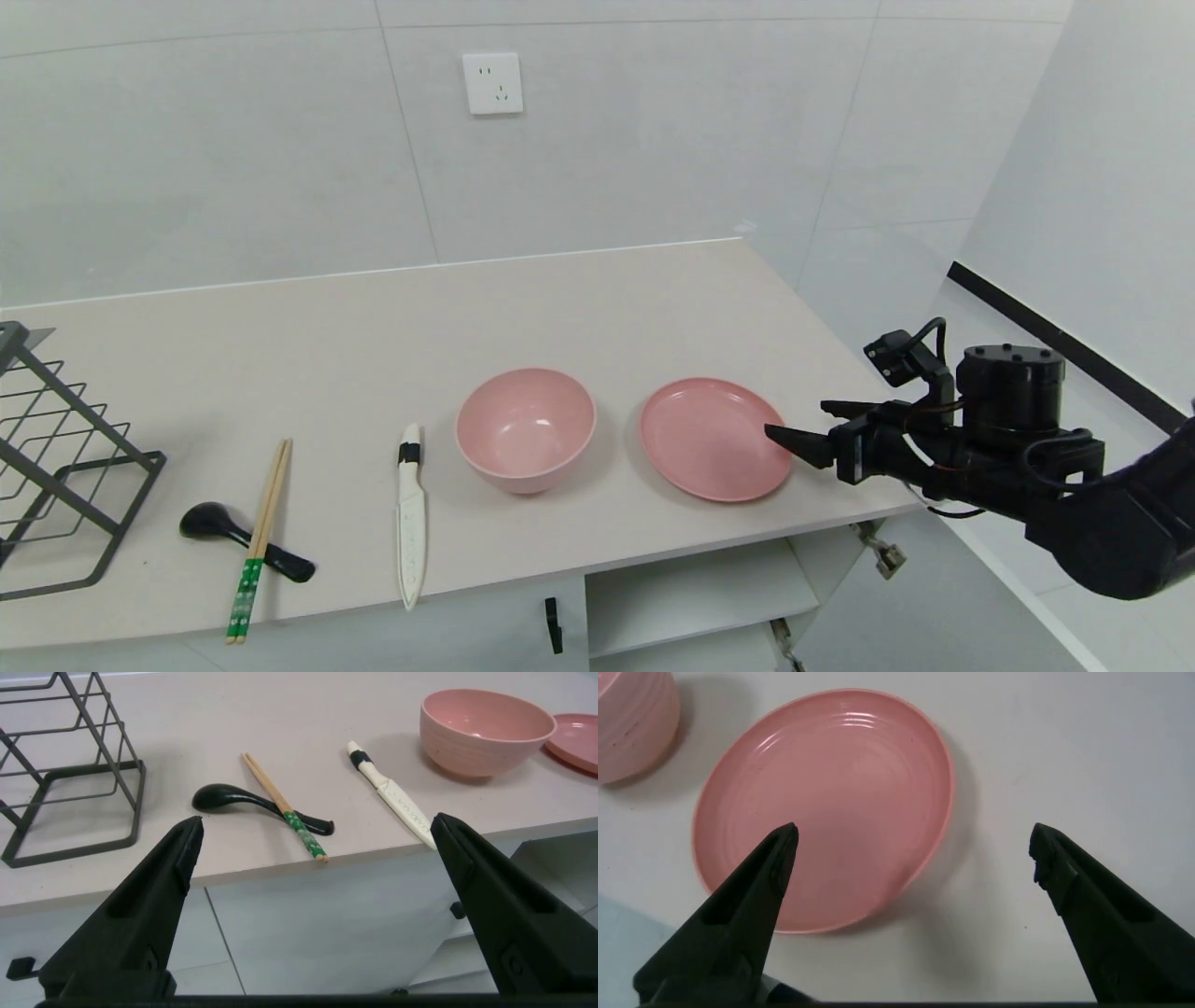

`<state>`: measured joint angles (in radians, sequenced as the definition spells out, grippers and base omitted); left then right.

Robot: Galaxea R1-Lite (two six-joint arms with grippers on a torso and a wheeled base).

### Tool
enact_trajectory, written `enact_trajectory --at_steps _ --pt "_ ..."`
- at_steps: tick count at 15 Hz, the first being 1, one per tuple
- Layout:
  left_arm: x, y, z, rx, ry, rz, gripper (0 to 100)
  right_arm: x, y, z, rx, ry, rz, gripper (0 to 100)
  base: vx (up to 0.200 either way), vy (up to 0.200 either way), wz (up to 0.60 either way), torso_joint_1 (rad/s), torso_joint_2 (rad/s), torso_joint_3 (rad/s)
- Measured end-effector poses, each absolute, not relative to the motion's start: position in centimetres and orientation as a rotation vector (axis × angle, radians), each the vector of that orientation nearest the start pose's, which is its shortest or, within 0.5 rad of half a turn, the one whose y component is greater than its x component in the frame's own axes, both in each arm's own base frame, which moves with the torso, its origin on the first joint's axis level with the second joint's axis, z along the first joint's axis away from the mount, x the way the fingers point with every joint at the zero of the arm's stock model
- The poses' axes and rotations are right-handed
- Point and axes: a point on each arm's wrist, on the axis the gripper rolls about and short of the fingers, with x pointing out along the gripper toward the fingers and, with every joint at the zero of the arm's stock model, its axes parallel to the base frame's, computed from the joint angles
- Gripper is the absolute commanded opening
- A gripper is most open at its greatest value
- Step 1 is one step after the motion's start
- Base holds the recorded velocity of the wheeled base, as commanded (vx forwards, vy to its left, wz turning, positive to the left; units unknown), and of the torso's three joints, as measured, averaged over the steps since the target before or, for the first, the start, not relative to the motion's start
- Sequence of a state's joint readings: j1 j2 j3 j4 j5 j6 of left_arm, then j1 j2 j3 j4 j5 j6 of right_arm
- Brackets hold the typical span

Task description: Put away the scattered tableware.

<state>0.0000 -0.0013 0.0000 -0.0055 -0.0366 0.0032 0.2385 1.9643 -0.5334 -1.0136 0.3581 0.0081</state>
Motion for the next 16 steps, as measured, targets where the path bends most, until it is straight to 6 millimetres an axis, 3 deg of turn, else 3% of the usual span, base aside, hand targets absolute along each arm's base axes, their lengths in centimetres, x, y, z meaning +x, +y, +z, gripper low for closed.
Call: enact_trajectory --at_steps 7,16 --pt "-2.3 -0.1 7.6 0.003 -0.007 -0.037 100 31.4 9.5 5.3 0.083 0.369 0.562 100 0.0 0.0 0.0 0.0 0.0 0.0" --pt "-2.3 -0.1 7.6 0.003 -0.007 -0.037 100 31.6 10.8 3.5 0.078 0.415 0.59 100 0.0 0.0 0.0 0.0 0.0 0.0"
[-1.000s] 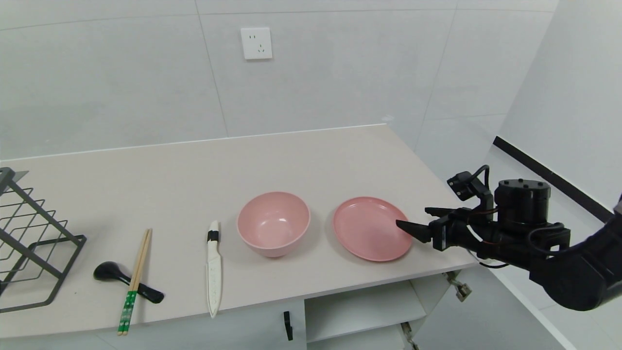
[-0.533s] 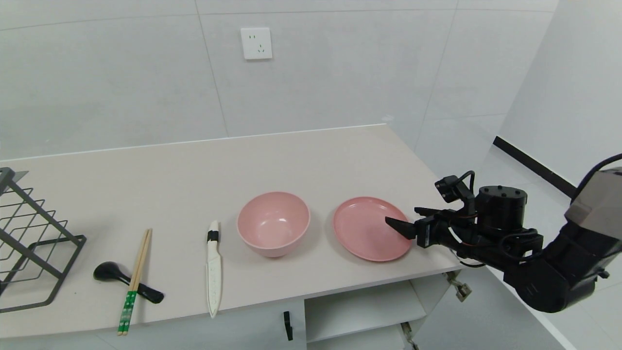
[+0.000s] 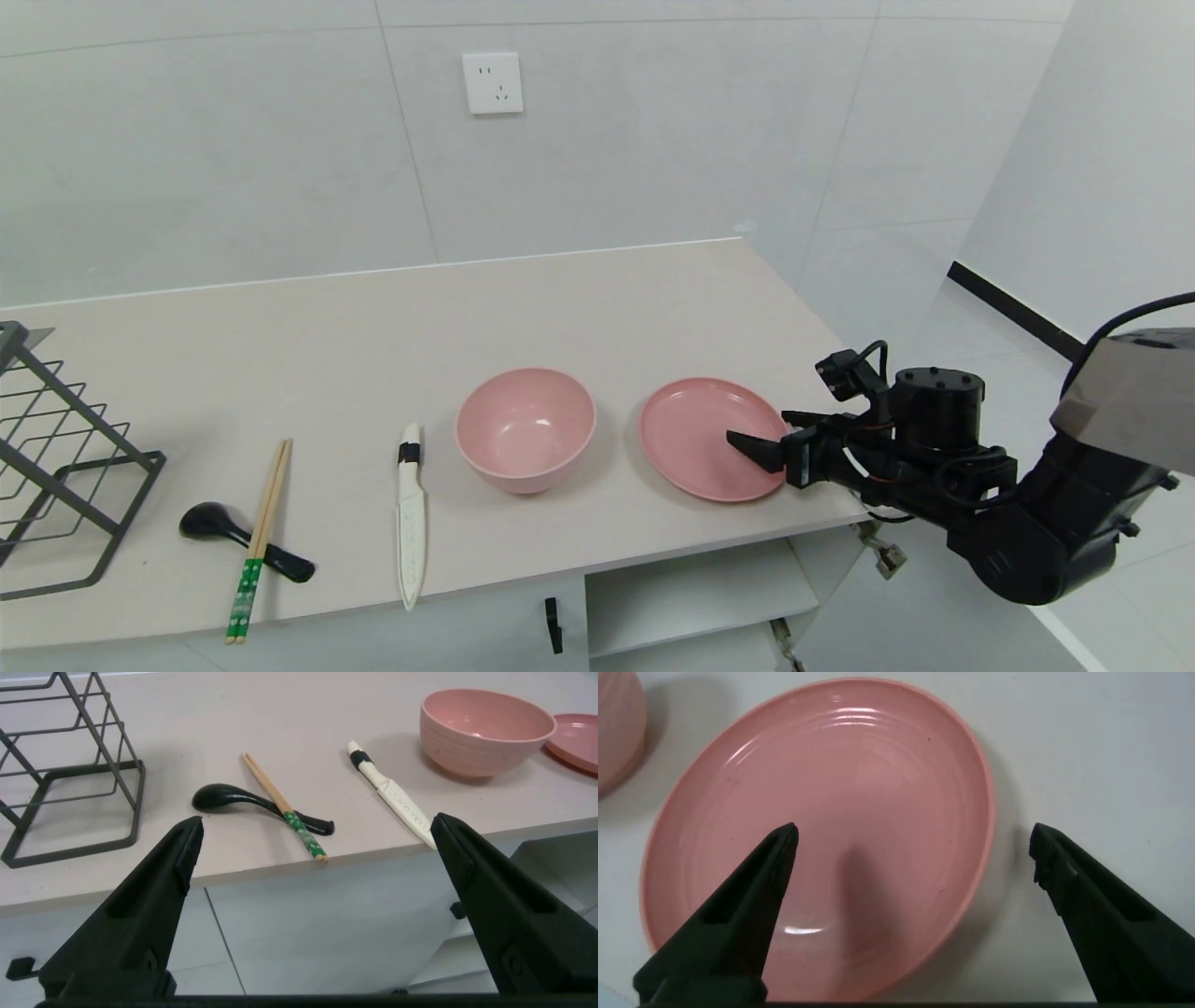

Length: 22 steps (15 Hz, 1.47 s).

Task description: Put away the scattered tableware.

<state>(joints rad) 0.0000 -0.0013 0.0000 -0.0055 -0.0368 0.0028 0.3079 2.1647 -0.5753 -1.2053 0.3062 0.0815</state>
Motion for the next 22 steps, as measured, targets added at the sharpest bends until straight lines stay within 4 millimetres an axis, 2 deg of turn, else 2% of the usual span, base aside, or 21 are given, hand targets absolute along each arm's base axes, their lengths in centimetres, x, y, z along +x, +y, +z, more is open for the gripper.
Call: enact_trajectory --at_steps 3,4,11,22 --pt "-2.3 -0.1 7.6 0.003 -0.007 -0.037 100 31.5 11.4 2.9 0.073 0.43 0.607 100 0.0 0.0 0.0 0.0 0.0 0.0" --pt "-2.3 -0.1 7.6 0.003 -0.007 -0.037 100 31.5 11.4 2.8 0.072 0.431 0.608 0 0.0 0.0 0.0 0.0 0.0 0.0" --pt "-2.3 -0.1 7.6 0.003 -0.007 -0.037 100 32.0 10.8 2.0 0.11 0.46 0.525 0 0.0 0.0 0.0 0.0 0.0 0.0" --pt "-2.3 -0.1 7.6 0.002 -0.007 -0.037 100 32.0 10.8 6.0 0.22 0.361 0.515 0 0.0 0.0 0.0 0.0 0.0 0.0"
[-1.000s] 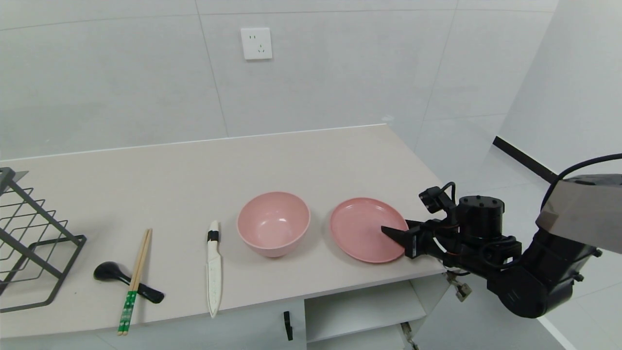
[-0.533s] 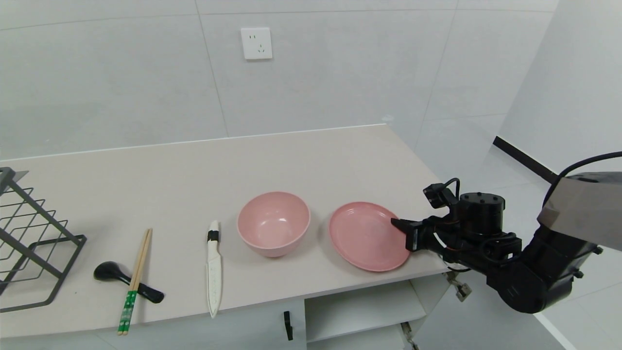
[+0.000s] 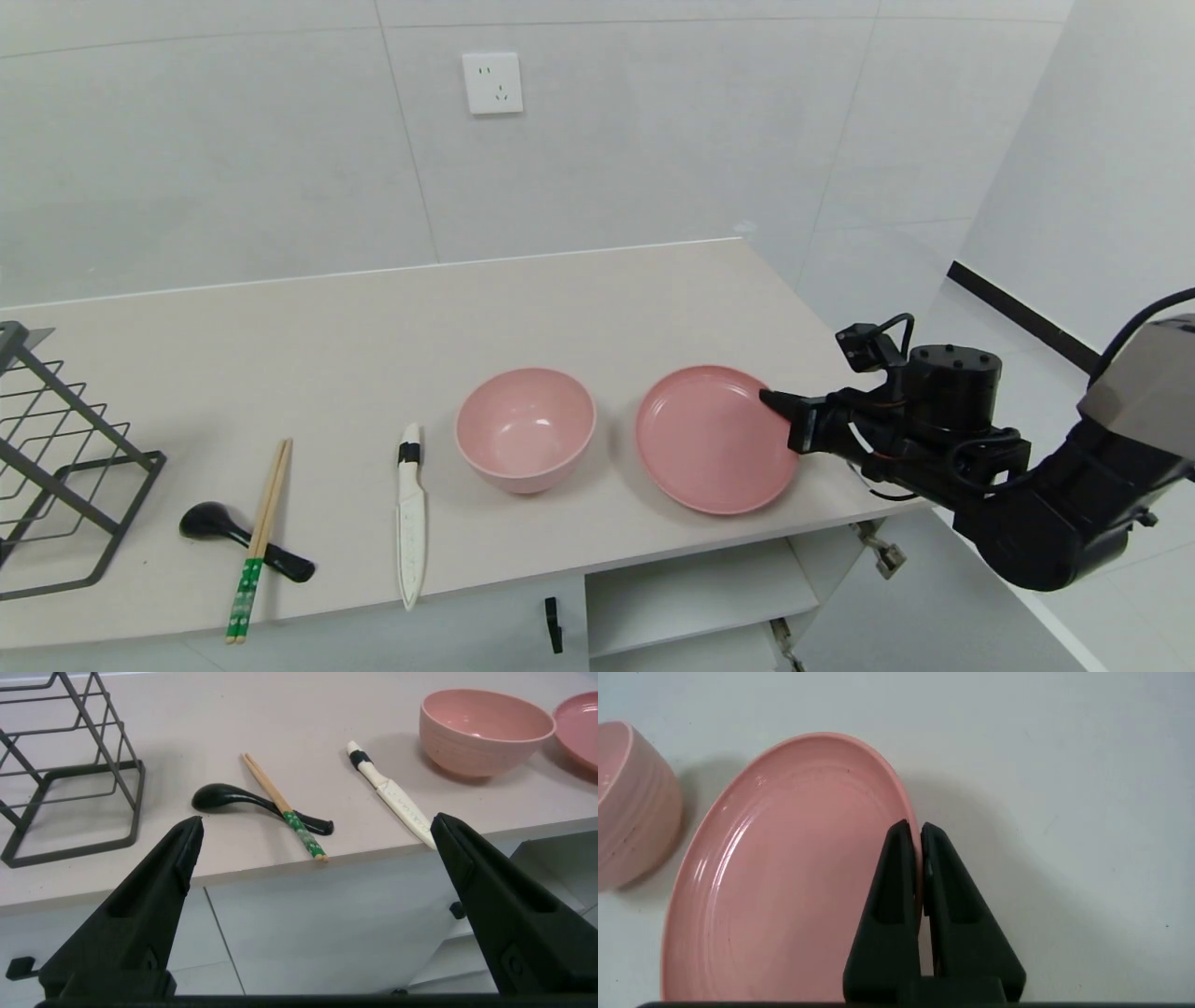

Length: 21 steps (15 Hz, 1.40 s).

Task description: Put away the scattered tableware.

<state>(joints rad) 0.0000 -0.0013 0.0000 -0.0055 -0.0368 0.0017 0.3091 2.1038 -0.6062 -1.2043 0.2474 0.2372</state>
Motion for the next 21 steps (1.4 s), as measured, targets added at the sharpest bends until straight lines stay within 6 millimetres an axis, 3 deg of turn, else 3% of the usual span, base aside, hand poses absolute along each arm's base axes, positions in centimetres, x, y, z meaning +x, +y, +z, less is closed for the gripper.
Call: enact_trajectory --at_steps 14,21 --pt "-2.3 -0.1 7.6 0.002 -0.007 -0.037 100 29.7 10.2 11.6 0.229 0.206 0.498 0 0.0 0.0 0.0 0.0 0.0 0.0" --pt "-2.3 -0.1 7.6 0.005 -0.009 -0.05 100 26.8 9.2 14.0 0.231 0.146 0.48 0 0.0 0.0 0.0 0.0 0.0 0.0"
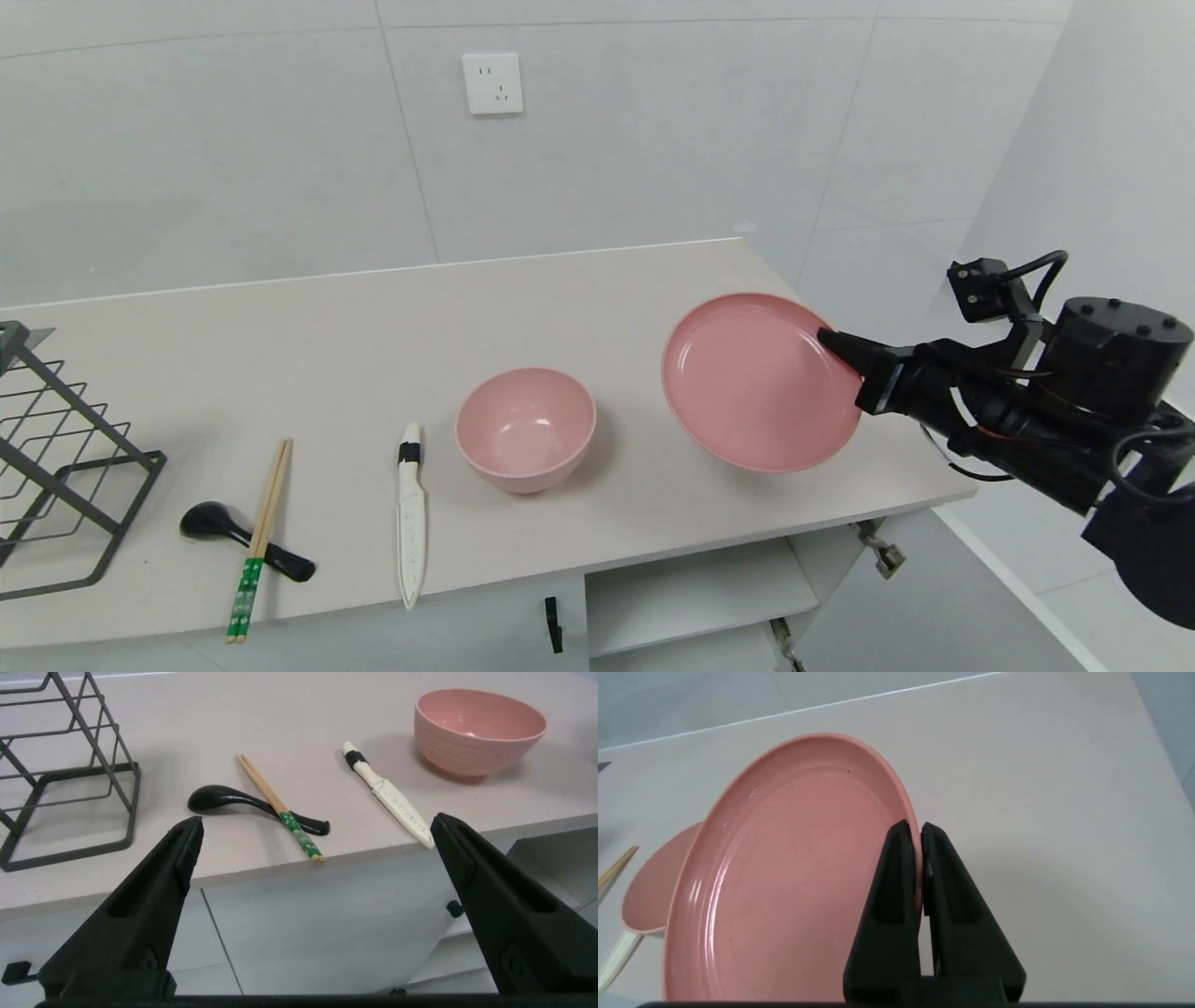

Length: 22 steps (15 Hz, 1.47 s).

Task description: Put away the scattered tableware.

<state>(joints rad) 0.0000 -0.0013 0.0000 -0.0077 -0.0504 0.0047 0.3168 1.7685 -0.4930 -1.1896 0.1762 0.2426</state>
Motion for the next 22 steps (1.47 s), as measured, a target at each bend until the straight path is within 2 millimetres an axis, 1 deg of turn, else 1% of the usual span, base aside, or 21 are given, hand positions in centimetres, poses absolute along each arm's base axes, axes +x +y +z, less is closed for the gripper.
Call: enact_trajectory --at_steps 2,3,5,6,9,11,13,16,19,22 --pt "-2.3 -0.1 7.8 0.009 -0.022 -0.052 100 26.2 9.0 14.4 0.232 0.137 0.478 0 0.0 0.0 0.0 0.0 0.0 0.0" --pt "-2.3 -0.1 8.4 0.012 -0.089 -0.052 100 25.8 8.9 14.5 0.232 0.133 0.479 0 0.0 0.0 0.0 0.0 0.0 0.0" --pt "-2.9 -0.1 11.1 0.015 -0.311 -0.05 100 25.1 8.6 14.8 0.233 0.126 0.478 0 0.0 0.0 0.0 0.0 0.0 0.0" --pt "-3.3 -0.1 12.3 0.015 -0.38 -0.048 100 24.8 8.5 14.9 0.233 0.124 0.477 0 0.0 0.0 0.0 0.0 0.0 0.0" --pt "-3.5 -0.2 13.2 0.014 -0.346 -0.092 100 24.1 8.4 15.2 0.232 0.112 0.484 0 0.0 0.0 0.0 0.0 0.0 0.0" --pt "-3.6 -0.2 14.5 -0.009 -0.307 -0.148 100 23.6 8.2 15.5 0.233 0.102 0.484 0 0.0 0.0 0.0 0.0 0.0 0.0" --pt "-2.9 0.0 16.1 -0.052 -0.23 -0.214 100 23.1 7.9 15.6 0.234 0.099 0.481 0 0.0 0.0 0.0 0.0 0.0 0.0" --pt "-0.7 -0.2 17.4 -0.115 -0.082 -0.305 100 22.7 7.7 15.6 0.232 0.096 0.478 0 0.0 0.0 0.0 0.0 0.0 0.0" --pt "1.8 -0.7 17.7 -0.129 0.069 -0.363 100 22.5 7.7 15.7 0.228 0.089 0.479 0 0.0 0.0 0.0 0.0 0.0 0.0" --pt "3.8 -1.2 18.1 -0.13 0.159 -0.377 100 22.0 7.5 15.4 0.226 0.104 0.478 0 0.0 0.0 0.0 0.0 0.0 0.0"
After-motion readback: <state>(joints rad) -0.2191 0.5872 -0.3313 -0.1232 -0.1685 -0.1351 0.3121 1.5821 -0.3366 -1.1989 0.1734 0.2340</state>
